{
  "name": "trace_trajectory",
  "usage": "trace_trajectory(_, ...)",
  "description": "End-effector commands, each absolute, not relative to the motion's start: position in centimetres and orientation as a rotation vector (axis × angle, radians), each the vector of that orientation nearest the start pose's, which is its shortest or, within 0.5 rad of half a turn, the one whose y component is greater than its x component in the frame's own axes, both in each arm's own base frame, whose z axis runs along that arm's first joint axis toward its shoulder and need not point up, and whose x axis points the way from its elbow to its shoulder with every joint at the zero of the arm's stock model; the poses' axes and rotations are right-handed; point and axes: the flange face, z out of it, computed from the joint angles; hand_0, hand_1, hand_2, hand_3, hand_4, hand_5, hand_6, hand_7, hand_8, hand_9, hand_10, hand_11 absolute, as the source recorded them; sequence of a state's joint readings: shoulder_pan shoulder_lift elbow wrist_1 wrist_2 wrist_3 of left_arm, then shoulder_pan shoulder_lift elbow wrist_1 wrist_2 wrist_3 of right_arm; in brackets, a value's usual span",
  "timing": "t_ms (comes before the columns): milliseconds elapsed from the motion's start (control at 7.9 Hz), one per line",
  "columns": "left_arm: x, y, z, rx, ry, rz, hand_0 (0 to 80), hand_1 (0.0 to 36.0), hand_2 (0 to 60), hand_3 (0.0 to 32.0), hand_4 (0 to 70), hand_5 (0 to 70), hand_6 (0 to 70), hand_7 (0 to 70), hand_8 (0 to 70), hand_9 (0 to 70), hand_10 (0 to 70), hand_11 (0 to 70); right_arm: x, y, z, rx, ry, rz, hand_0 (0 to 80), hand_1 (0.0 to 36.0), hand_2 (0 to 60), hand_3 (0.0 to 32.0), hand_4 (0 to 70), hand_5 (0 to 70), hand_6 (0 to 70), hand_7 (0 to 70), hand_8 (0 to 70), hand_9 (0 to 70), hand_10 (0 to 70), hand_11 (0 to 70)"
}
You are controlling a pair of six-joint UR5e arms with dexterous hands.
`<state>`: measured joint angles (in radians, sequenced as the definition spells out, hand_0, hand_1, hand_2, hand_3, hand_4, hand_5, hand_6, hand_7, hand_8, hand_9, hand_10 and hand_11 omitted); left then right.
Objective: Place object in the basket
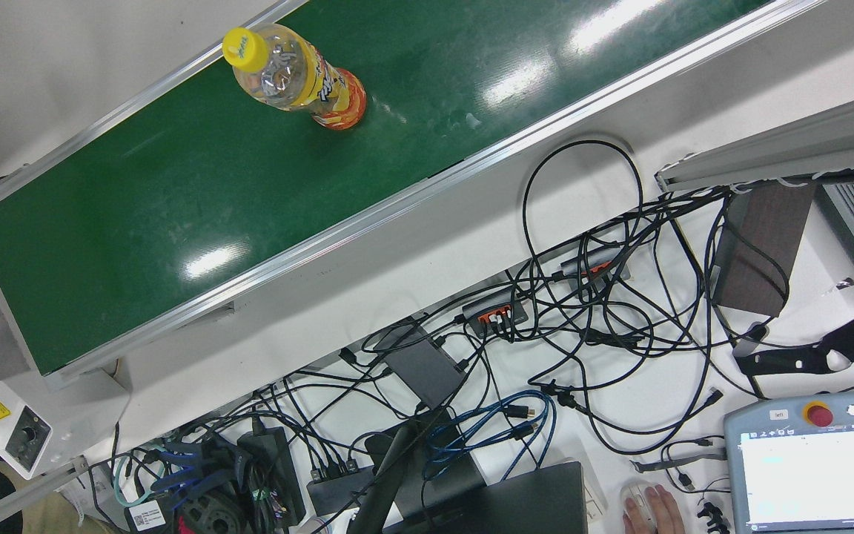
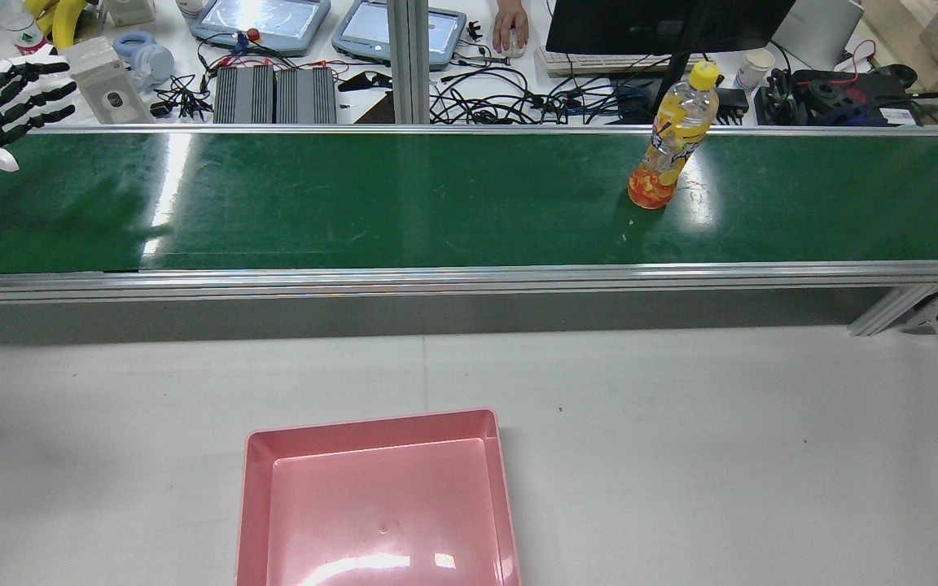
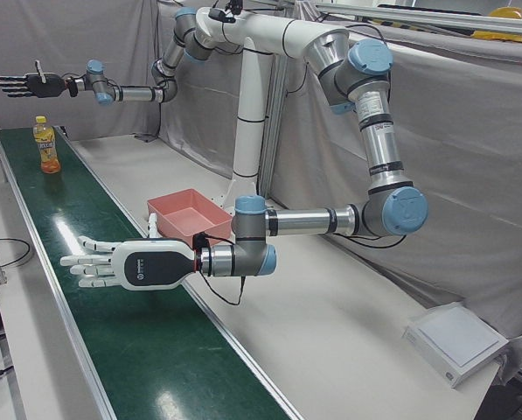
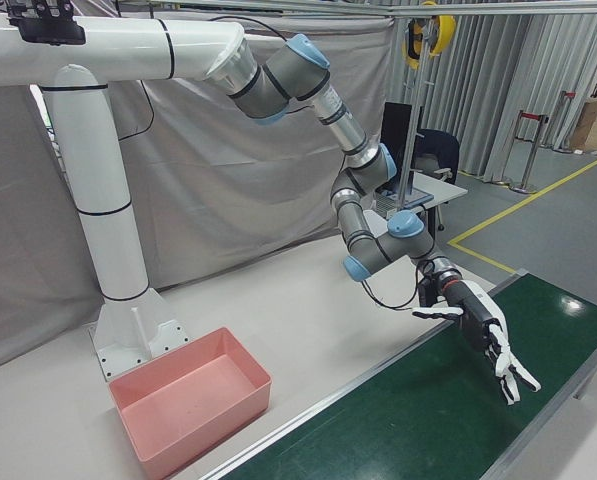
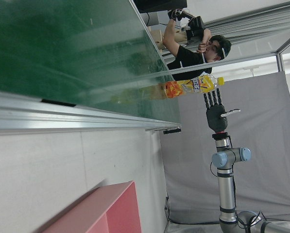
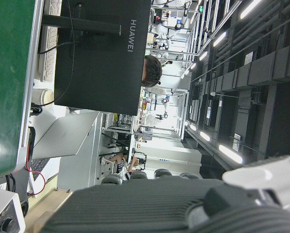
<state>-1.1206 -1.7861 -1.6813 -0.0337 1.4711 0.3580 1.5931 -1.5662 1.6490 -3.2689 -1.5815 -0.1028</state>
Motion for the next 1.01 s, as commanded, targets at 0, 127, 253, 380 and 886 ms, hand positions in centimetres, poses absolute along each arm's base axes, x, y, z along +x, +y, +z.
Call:
trace_trajectory(0, 12.94, -59.37, 51.01, -0.028, 2.314, -1.515, 49.0, 9.4, 0.0, 5.8, 12.1, 23.7, 1.2, 0.3, 9.3, 9.3, 7.2, 11.5, 14.27, -48.49, 65.91, -0.125, 2.215, -2.317, 0.0, 0.0, 0.0, 0.0, 0.0, 0.0, 0.0, 0.0, 0.0, 0.0, 0.0, 0.0)
trace_trajectory(127, 12.94, -59.37, 51.01, -0.028, 2.314, -1.515, 49.3, 9.4, 0.0, 5.6, 12.2, 23.8, 1.2, 0.3, 9.1, 9.2, 7.2, 11.5, 14.27, -48.49, 65.91, -0.125, 2.215, -2.317, 0.0, 0.0, 0.0, 0.0, 0.0, 0.0, 0.0, 0.0, 0.0, 0.0, 0.0, 0.0)
trace_trajectory(253, 12.94, -59.37, 51.01, -0.028, 2.314, -1.515, 49.1, 9.1, 0.0, 5.6, 12.2, 23.8, 1.2, 0.4, 9.1, 9.1, 7.0, 11.3, 14.27, -48.49, 65.91, -0.125, 2.215, -2.317, 0.0, 0.0, 0.0, 0.0, 0.0, 0.0, 0.0, 0.0, 0.0, 0.0, 0.0, 0.0)
trace_trajectory(380, 12.94, -59.37, 51.01, -0.028, 2.314, -1.515, 48.9, 9.2, 0.0, 5.6, 12.1, 23.9, 1.2, 0.4, 9.0, 9.0, 7.2, 11.5, 14.27, -48.49, 65.91, -0.125, 2.215, -2.317, 0.0, 0.0, 0.0, 0.0, 0.0, 0.0, 0.0, 0.0, 0.0, 0.0, 0.0, 0.0)
trace_trajectory(886, 12.83, -59.35, 51.08, -0.028, 2.315, -1.517, 48.8, 9.3, 0.0, 5.4, 12.0, 23.6, 1.1, 0.3, 9.3, 9.4, 7.4, 11.8, 14.27, -48.49, 65.91, -0.125, 2.215, -2.317, 0.0, 0.0, 0.0, 0.0, 0.0, 0.0, 0.0, 0.0, 0.0, 0.0, 0.0, 0.0)
